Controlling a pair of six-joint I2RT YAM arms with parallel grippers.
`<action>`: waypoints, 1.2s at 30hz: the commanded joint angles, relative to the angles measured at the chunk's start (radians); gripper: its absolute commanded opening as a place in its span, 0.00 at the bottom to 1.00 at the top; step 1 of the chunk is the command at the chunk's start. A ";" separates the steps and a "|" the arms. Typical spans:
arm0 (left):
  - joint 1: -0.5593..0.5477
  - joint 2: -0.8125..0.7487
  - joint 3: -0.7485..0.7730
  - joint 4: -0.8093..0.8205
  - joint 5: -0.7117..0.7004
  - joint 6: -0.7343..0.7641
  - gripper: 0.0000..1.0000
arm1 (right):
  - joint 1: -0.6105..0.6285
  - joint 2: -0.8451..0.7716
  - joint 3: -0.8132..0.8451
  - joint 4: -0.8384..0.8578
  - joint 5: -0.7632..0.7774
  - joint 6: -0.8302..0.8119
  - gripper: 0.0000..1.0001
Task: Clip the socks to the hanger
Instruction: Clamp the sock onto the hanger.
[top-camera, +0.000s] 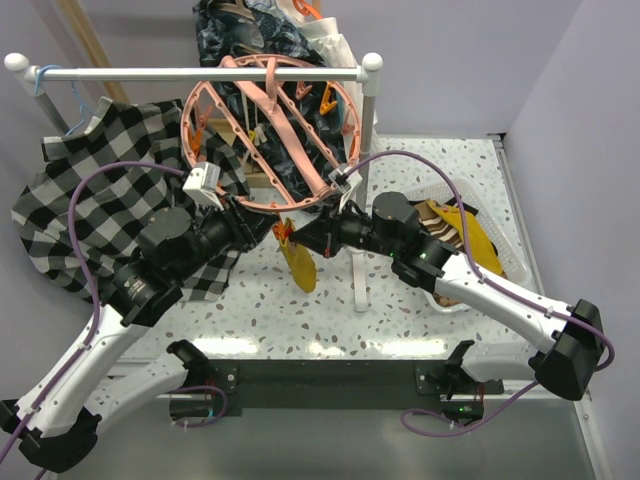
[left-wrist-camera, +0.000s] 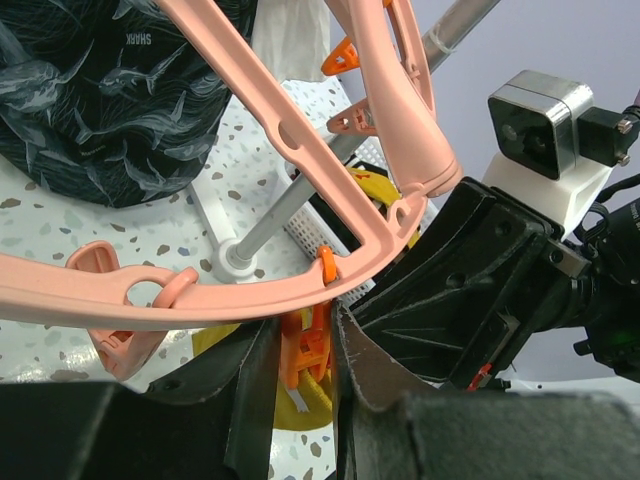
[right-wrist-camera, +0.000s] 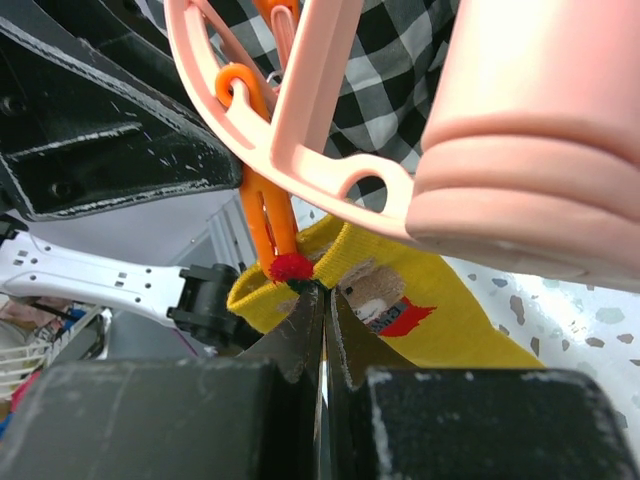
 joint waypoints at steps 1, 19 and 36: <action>0.001 -0.009 -0.007 0.093 0.000 -0.001 0.03 | 0.005 -0.012 0.056 0.083 0.026 0.038 0.00; 0.001 -0.044 -0.005 0.097 0.006 -0.008 0.38 | 0.005 -0.024 0.076 0.103 0.057 0.088 0.00; 0.003 -0.110 0.107 -0.073 -0.029 0.086 0.84 | 0.005 -0.118 0.122 -0.098 0.253 -0.051 0.45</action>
